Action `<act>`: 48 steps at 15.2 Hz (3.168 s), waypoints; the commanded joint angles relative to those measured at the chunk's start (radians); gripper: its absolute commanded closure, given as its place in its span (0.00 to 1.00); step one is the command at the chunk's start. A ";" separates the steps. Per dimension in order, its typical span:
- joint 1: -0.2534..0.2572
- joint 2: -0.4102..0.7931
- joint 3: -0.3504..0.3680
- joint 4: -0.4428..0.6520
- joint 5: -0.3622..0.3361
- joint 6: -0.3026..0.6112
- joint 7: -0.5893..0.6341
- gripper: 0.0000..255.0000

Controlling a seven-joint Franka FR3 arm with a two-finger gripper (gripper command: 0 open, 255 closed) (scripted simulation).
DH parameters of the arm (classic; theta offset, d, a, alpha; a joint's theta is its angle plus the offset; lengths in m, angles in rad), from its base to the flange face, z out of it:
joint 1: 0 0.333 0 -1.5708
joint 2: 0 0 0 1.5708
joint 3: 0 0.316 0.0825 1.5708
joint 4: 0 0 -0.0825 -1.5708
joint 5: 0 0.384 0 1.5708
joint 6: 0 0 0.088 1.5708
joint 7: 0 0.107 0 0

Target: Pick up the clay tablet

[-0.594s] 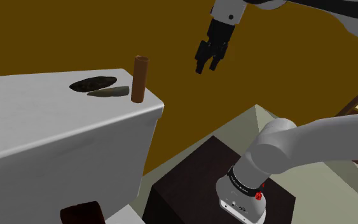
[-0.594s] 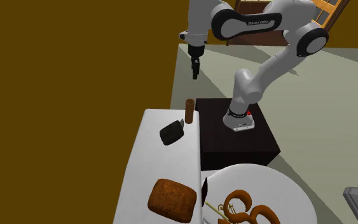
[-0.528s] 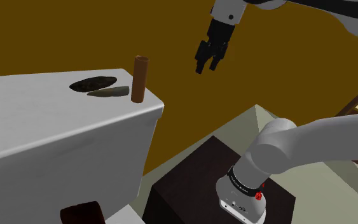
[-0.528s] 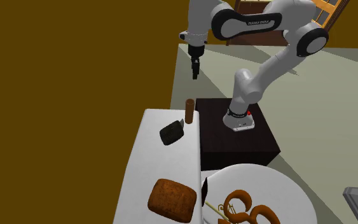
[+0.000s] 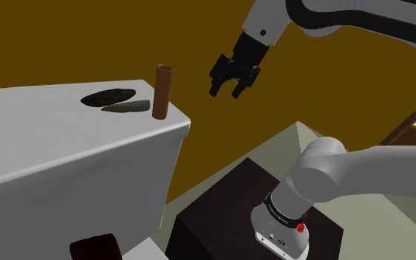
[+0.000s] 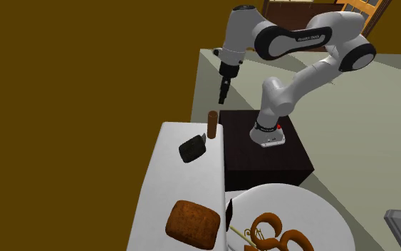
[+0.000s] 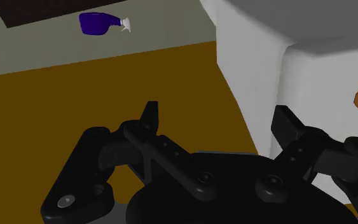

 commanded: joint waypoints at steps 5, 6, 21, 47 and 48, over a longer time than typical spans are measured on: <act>0.022 -0.079 0.155 -0.091 0.196 0.197 0.252 0.00; 0.024 -0.084 0.185 -0.099 0.227 0.235 0.293 0.00; -0.216 0.022 0.738 0.075 0.495 0.779 0.922 0.00; -0.251 0.032 0.798 0.078 0.515 0.835 0.961 1.00; -0.253 0.028 0.789 0.088 0.509 0.822 0.962 1.00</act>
